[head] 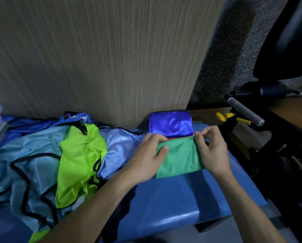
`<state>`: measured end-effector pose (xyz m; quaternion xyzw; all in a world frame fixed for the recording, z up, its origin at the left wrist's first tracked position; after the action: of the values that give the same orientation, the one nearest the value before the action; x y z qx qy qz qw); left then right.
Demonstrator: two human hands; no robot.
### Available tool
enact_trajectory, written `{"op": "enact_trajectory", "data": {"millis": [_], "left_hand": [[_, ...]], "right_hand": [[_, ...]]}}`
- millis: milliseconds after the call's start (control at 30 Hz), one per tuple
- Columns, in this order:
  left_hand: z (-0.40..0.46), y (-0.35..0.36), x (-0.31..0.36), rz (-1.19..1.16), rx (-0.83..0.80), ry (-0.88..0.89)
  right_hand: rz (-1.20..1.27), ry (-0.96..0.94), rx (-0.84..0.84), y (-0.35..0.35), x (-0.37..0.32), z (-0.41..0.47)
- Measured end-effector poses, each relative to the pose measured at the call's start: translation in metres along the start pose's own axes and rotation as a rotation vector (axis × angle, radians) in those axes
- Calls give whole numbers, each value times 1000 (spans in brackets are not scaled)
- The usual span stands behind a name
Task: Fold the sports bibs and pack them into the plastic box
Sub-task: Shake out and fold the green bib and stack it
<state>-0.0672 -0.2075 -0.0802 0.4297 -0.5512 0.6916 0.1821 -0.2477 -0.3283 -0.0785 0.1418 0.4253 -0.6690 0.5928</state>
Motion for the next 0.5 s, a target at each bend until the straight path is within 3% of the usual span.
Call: {"op": "enact_trajectory", "data": {"millis": [133,267,400,500], "left_hand": [[63,-26,8,-231,212,-88],[110,-33,17,-295,393,-192],[126,-24,8,-190,544,-166],[115,-16,9,83,664,-89]], "right_hand": [[55,141,43,25,14,63],[59,232,106,46,21,121],[-26,329,47,60,31,132],[-101,300,49,64,34,126]]}}
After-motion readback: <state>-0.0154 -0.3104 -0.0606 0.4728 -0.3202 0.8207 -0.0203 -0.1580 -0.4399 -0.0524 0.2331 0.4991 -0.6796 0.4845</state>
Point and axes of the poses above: each hand's wrist, its own z-axis towards the middle knuckle, its own y-axis out of the palm, x = y × z, the point moved 1 cm from there along z, towards the middle knuckle, and after that the axes turned 14 degrees about -y, right-handed, at the moved point
